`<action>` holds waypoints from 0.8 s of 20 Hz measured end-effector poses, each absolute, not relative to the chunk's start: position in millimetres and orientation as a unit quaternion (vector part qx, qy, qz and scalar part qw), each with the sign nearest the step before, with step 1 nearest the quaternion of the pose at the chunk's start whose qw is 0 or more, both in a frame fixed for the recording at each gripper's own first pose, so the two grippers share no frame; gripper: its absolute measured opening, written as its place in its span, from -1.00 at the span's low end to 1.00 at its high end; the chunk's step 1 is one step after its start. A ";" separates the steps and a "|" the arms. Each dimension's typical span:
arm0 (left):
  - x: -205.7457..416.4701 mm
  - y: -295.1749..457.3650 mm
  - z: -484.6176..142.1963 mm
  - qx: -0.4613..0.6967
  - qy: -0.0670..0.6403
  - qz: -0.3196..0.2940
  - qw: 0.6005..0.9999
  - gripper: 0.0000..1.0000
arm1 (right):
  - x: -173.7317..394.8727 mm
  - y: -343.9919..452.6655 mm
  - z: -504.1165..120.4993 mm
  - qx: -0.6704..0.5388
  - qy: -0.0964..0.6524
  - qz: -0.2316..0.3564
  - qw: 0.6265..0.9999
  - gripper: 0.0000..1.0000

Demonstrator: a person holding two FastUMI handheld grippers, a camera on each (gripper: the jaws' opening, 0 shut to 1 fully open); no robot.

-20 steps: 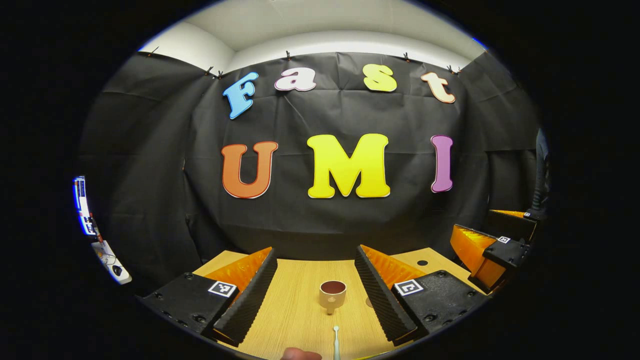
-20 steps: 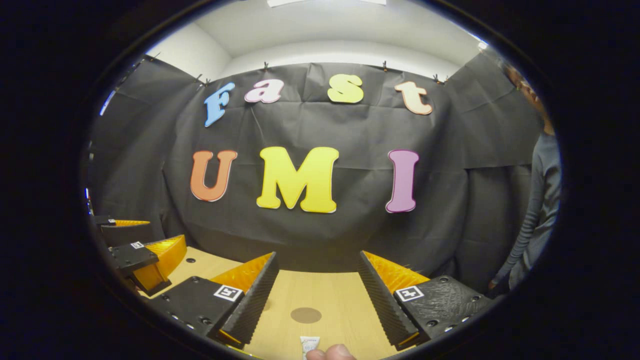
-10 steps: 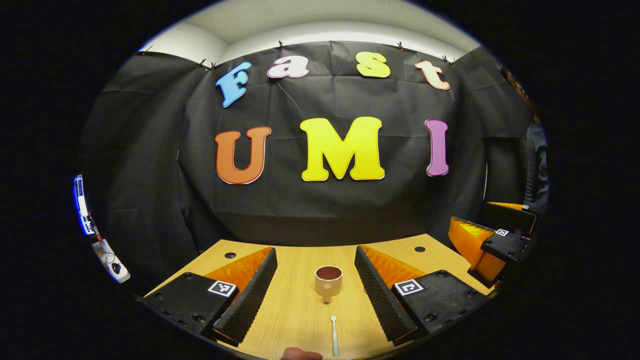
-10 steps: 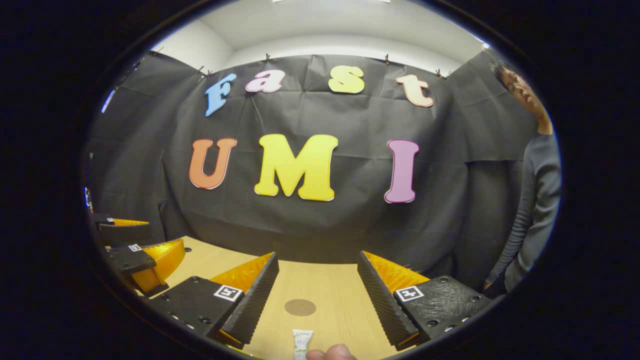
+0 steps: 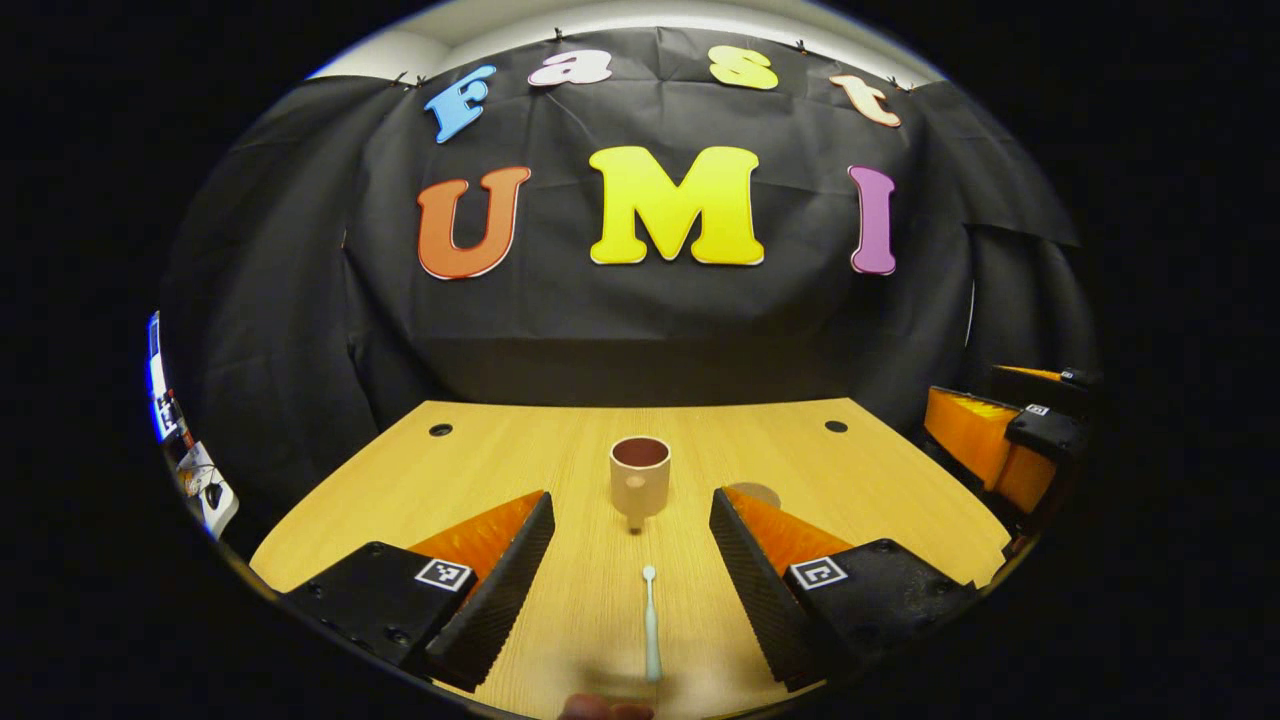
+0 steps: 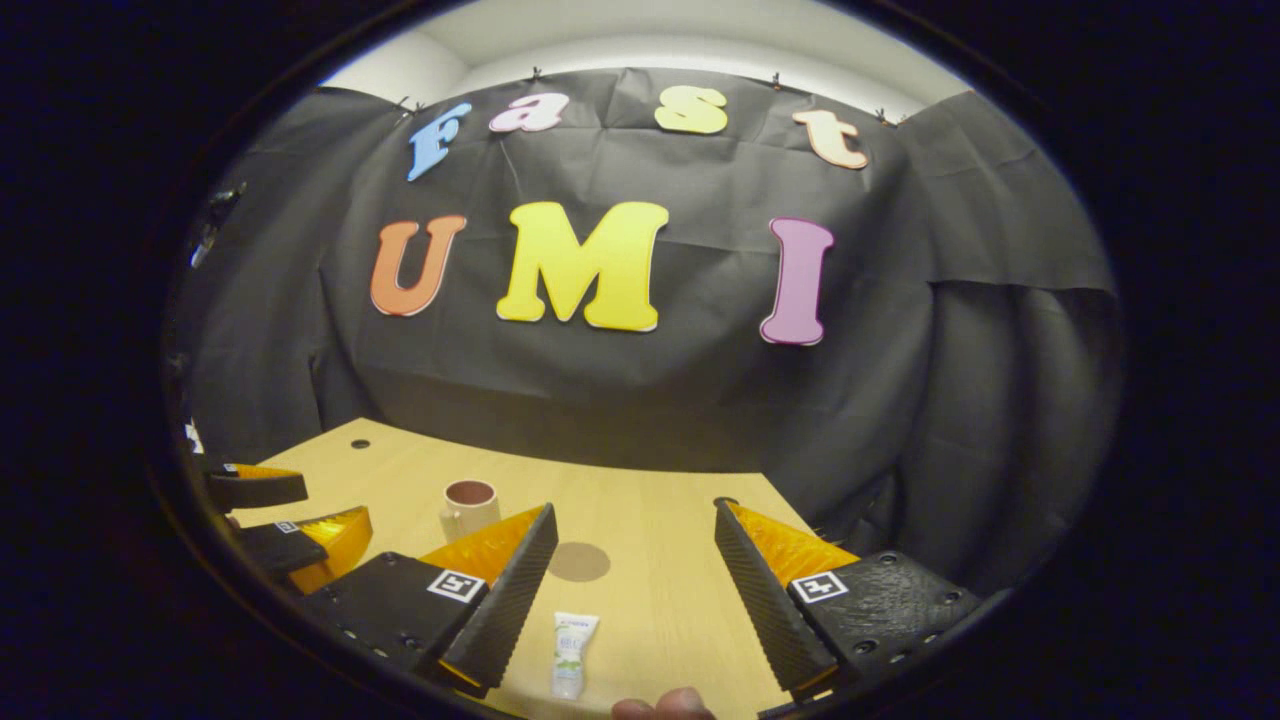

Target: Put the toothbrush and toothpaste on the desktop into the cup, then pick up the cup and place it on the coaster on the desktop.

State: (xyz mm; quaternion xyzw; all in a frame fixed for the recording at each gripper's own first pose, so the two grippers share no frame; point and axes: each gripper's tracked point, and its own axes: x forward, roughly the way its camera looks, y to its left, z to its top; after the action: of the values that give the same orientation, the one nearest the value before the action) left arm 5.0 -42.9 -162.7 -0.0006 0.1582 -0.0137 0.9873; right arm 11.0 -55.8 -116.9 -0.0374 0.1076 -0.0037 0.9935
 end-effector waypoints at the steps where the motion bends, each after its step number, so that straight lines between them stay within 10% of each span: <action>1: 5.7 -44.5 -174.5 0.001 0.168 -0.013 0.986 0.98 | 8.1 -57.7 -124.6 -0.040 0.115 -0.003 0.993 0.90; 16: 24.7 -58.8 -325.2 0.015 0.293 -0.025 0.956 0.96 | -7.6 -70.3 -209.4 -0.062 0.214 0.007 0.975 0.92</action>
State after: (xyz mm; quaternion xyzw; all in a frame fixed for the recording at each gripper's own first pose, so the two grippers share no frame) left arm 24.7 -58.8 -325.2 0.0147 0.2926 -0.0245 0.9558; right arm -7.6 -70.3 -209.4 -0.0619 0.2140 0.0065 0.9749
